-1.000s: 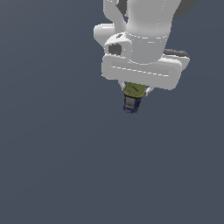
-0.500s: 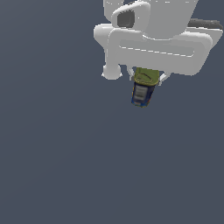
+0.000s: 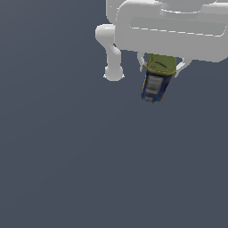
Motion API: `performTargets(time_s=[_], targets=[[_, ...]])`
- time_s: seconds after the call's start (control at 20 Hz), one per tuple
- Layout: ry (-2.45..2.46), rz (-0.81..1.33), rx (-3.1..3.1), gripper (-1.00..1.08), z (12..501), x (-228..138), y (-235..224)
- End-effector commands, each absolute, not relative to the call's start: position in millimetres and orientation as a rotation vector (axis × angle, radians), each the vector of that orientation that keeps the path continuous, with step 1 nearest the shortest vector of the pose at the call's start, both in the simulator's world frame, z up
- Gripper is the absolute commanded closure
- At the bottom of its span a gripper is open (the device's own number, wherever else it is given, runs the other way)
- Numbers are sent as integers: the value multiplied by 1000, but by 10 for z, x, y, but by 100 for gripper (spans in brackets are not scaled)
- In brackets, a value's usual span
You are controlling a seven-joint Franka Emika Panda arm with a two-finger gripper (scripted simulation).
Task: Pick up the object and move it to a goal position.
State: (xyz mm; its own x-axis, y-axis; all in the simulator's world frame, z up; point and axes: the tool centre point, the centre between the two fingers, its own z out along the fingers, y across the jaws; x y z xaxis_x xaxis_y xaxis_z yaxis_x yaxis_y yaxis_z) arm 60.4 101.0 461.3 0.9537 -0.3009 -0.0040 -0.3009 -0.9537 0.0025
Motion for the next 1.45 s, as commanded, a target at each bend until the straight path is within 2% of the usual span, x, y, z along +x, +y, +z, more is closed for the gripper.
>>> performTargets(time_s=[0.0, 0.6, 1.4], targets=[[-478, 0, 3104, 108, 4718, 632, 1033], [-478, 0, 3105, 108, 4954, 726, 1105], [-478, 0, 3105, 108, 5007, 750, 1122]])
